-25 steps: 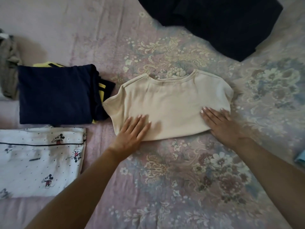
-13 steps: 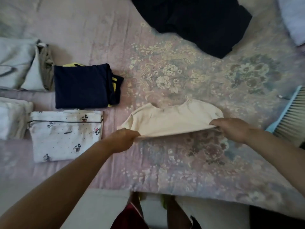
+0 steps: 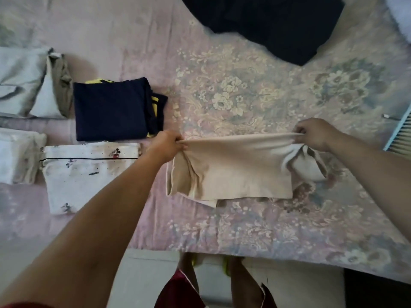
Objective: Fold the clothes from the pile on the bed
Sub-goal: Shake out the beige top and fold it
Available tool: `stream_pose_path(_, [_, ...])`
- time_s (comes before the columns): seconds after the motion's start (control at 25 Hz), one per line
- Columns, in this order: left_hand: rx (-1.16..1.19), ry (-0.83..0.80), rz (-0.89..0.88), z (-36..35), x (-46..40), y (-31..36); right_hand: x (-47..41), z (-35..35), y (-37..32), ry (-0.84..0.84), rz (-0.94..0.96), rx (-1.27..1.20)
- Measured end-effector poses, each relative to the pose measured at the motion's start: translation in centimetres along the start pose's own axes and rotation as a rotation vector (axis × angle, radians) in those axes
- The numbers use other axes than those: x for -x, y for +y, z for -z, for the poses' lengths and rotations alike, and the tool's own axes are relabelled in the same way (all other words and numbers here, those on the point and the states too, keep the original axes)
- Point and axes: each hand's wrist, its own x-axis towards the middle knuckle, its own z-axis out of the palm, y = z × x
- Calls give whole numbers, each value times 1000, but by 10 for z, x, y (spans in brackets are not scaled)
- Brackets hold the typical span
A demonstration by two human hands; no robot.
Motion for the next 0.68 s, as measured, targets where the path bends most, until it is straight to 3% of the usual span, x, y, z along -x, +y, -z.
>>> stream_pose_path(0.12, [14, 110, 100, -26, -37, -8, -40, -19, 3, 104, -68, -15])
stream_pose_path(0.28, [-26, 208, 176, -42, -75, -16, -81, -30, 10, 104, -87, 47])
stream_pose_path(0.36, [-301, 305, 189, -56, -76, -14, -94, -42, 12, 151, -58, 1])
stream_pose_path(0.44, [-586, 505, -15, -79, -72, -12, -92, -59, 19, 312, -54, -189])
stream_pose_path(0.48, [-609, 541, -177, -93, -68, -8, -85, -66, 25, 406, -90, -289])
stream_pose_path(0.56, [-552, 439, -438, -128, -53, 4, -63, -83, 45, 504, -184, -350])
stream_pose_path(0.68, [-537, 247, -571, -172, -30, 32, -39, -100, 73, 349, -294, -189])
